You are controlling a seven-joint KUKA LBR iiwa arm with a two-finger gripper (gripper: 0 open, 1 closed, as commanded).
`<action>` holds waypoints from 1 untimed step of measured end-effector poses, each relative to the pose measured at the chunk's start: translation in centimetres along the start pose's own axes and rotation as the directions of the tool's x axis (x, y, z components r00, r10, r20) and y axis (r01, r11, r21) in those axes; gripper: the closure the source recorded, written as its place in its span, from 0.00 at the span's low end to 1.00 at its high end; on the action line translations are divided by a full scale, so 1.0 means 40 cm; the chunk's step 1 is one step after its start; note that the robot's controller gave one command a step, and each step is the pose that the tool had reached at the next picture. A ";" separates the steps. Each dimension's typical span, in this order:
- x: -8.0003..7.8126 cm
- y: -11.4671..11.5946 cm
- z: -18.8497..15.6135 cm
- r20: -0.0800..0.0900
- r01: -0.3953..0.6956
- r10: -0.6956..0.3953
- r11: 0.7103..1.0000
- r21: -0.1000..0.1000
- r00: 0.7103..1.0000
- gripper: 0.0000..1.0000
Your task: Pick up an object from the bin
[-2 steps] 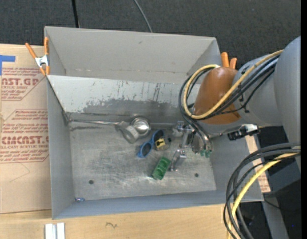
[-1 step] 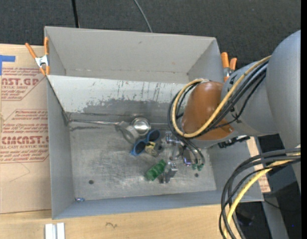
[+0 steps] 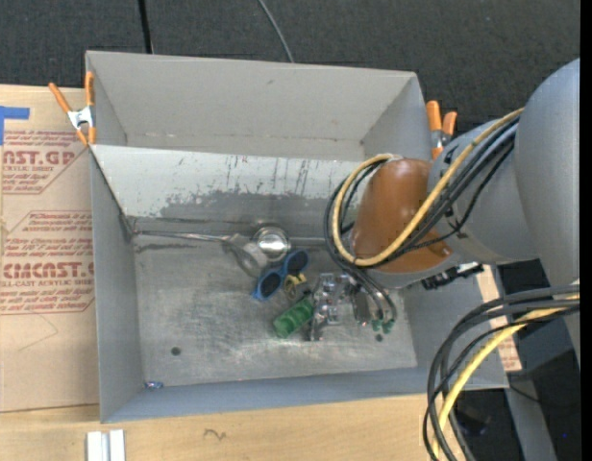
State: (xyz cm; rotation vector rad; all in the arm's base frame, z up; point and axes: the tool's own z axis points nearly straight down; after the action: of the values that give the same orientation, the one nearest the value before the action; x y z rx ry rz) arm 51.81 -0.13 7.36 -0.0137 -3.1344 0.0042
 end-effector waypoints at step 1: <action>-0.011 0.004 -0.369 0.017 0.040 -0.040 0.999 -0.002 0.999 1.00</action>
Offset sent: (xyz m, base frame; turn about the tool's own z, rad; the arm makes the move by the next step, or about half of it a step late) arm 0.0032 0.0016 0.1433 -0.0400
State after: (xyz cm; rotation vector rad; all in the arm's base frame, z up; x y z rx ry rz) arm 52.33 0.08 22.11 0.0497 -3.1509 0.0007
